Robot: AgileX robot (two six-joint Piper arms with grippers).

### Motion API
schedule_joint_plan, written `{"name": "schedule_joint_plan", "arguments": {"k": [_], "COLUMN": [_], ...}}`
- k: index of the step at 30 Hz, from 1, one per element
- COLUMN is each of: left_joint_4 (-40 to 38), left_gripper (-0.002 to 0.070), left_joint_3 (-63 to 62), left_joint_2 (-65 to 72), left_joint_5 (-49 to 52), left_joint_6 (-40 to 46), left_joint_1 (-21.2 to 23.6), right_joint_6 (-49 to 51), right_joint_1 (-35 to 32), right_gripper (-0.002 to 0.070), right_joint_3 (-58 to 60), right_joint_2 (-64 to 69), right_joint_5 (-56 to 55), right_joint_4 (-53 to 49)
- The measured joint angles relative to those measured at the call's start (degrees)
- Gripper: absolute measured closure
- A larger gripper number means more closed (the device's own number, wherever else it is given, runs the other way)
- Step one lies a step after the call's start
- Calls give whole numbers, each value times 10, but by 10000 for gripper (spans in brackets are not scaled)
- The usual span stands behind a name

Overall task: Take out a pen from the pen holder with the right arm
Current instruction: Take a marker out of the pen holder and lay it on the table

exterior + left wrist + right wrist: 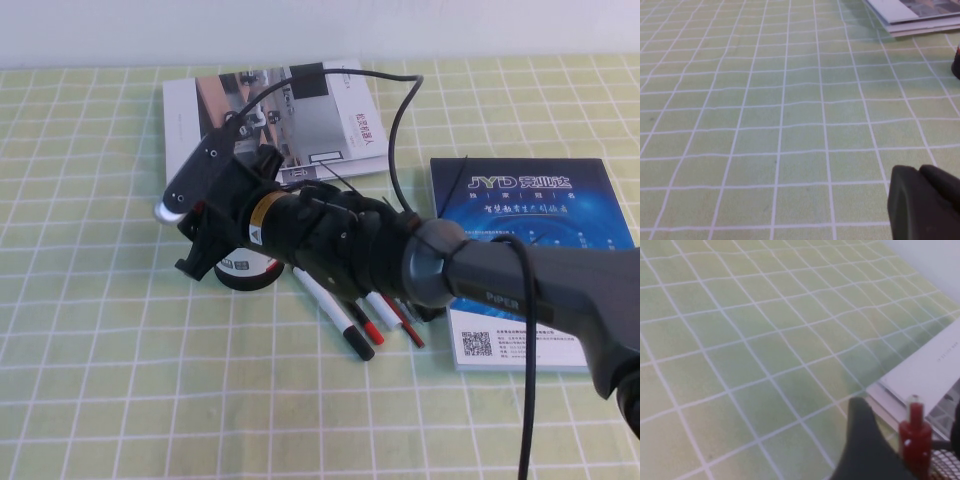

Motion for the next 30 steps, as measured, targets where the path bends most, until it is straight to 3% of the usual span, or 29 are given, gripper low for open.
{"name": "schedule_joint_plan", "arguments": {"k": [10, 24, 30], "left_joint_4": [0, 0, 0], "left_gripper": [680, 680, 680], "left_joint_3": [0, 0, 0], "left_joint_2": [0, 0, 0], "left_joint_5": [0, 0, 0], "left_joint_6": [0, 0, 0], "left_joint_1": [0, 0, 0], "right_joint_6": [0, 0, 0], "right_joint_1": [-2, -2, -2], "right_gripper": [412, 421, 500], "right_joint_3": [-1, -14, -18], "right_joint_2": [1, 18, 20], "right_joint_5": [1, 6, 6], "right_joint_4": [-28, -30, -30]}}
